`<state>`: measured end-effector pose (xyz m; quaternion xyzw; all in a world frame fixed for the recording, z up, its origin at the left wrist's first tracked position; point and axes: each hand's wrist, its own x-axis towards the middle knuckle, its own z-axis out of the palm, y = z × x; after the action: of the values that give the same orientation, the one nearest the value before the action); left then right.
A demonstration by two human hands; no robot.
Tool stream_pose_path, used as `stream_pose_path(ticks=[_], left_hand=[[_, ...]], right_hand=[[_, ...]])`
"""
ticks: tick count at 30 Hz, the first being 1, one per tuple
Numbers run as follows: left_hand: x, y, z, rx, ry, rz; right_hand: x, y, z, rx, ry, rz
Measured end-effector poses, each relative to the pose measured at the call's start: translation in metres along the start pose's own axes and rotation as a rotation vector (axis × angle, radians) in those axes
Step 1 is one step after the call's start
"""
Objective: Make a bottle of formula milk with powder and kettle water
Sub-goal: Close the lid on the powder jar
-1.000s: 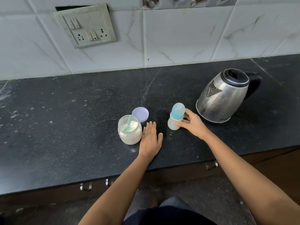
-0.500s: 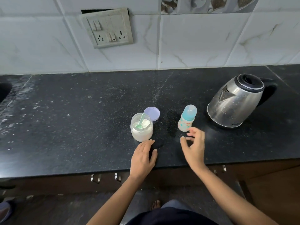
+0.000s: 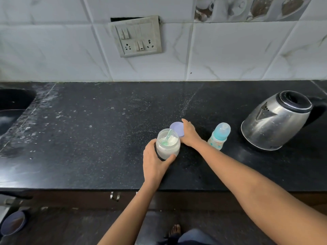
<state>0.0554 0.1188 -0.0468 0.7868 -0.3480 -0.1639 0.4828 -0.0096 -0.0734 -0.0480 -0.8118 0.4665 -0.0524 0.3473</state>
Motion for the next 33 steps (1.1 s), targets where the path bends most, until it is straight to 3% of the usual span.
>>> stream_pose_path(ticks=[5,8,10,13,16,19,25,28,30,33], left_hand=[[0.010,0.020,-0.010,-0.156,-0.079,0.128],[0.013,0.019,-0.011,-0.192,-0.105,0.108],[0.016,0.016,-0.010,-0.208,-0.138,0.075],[0.025,0.014,-0.006,-0.196,-0.182,0.057],[0.031,0.016,-0.004,-0.197,-0.206,0.037],[0.036,0.016,0.000,-0.194,-0.215,0.005],[0.042,0.010,0.003,-0.187,-0.221,0.005],[0.043,0.008,0.005,-0.201,-0.225,0.016],[0.042,0.007,0.006,-0.221,-0.210,0.022],[0.042,0.006,0.007,-0.234,-0.199,0.027]], right_hand=[[-0.005,-0.005,-0.008,-0.037,0.121,-0.123],[-0.020,-0.014,-0.039,-0.338,0.113,-0.466],[-0.030,-0.021,-0.061,-0.528,-0.005,-0.644],[-0.044,-0.041,-0.087,-0.447,-0.255,-0.585],[-0.047,-0.066,-0.096,-0.284,-0.374,-0.582],[-0.039,-0.077,-0.090,-0.359,-0.500,-0.643],[-0.031,-0.078,-0.081,-0.562,-0.458,-0.726],[-0.040,-0.082,-0.064,-0.753,-0.252,-0.634],[-0.045,-0.086,-0.053,-0.727,-0.102,-0.397],[-0.052,-0.089,-0.065,-0.665,-0.186,-0.099]])
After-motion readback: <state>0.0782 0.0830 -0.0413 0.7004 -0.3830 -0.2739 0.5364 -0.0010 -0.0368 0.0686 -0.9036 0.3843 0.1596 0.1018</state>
